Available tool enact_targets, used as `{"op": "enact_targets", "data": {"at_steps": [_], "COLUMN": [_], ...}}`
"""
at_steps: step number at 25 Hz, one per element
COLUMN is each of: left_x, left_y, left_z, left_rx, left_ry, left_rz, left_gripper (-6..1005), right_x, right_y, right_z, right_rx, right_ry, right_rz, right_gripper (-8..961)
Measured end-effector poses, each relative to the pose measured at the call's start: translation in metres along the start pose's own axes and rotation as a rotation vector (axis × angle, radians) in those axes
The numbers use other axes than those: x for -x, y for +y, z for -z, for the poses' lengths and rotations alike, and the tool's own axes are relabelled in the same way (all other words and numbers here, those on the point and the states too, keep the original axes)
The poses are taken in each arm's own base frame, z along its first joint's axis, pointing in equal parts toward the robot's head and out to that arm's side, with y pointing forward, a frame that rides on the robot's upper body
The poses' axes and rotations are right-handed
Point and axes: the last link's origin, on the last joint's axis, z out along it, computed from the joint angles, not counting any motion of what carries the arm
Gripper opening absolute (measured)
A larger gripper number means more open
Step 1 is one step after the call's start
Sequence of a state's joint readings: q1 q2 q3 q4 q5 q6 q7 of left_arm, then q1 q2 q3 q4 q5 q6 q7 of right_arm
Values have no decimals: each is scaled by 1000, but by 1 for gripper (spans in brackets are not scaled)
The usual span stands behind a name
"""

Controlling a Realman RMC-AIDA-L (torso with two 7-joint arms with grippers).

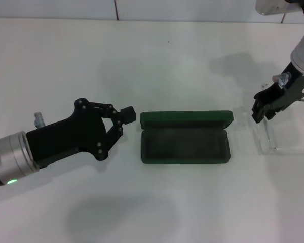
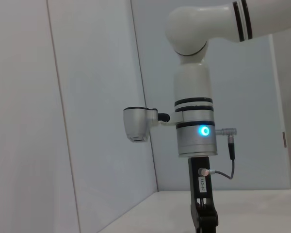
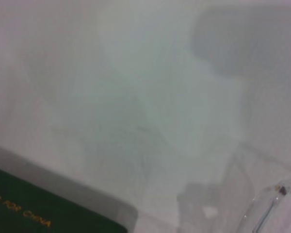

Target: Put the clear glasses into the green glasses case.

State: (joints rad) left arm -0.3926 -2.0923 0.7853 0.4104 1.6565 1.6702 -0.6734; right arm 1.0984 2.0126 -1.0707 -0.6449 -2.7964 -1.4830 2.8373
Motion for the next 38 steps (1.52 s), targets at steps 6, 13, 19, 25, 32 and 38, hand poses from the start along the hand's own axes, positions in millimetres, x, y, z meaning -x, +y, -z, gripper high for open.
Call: {"op": "enact_targets", "data": {"at_steps": [6, 13, 19, 25, 32, 38], "left_x": [0, 1, 1, 1, 1, 2], "left_y": [0, 1, 1, 1, 2, 4], "left_z": [0, 0, 0, 0, -1, -1], "left_rx": [-1, -1, -1, -2, -2, -2], "left_ry": [-1, -1, 0, 1, 3, 4], "left_rz": [2, 4, 9, 10, 14, 20], "left_gripper": [22, 21, 21, 21, 21, 21], "right_x": [-1, -2, -6, -12, -18, -21], "right_y": [1, 0, -3, -7, -9, -10], "right_z": [1, 4, 9, 7, 2, 0], "right_rx": [3, 6, 12, 17, -3, -11], "right_ry": [8, 8, -5, 2, 26, 33], "right_rz": [-1, 3, 9, -2, 19, 37], "right_gripper": [261, 232, 131, 85, 79, 80]}}
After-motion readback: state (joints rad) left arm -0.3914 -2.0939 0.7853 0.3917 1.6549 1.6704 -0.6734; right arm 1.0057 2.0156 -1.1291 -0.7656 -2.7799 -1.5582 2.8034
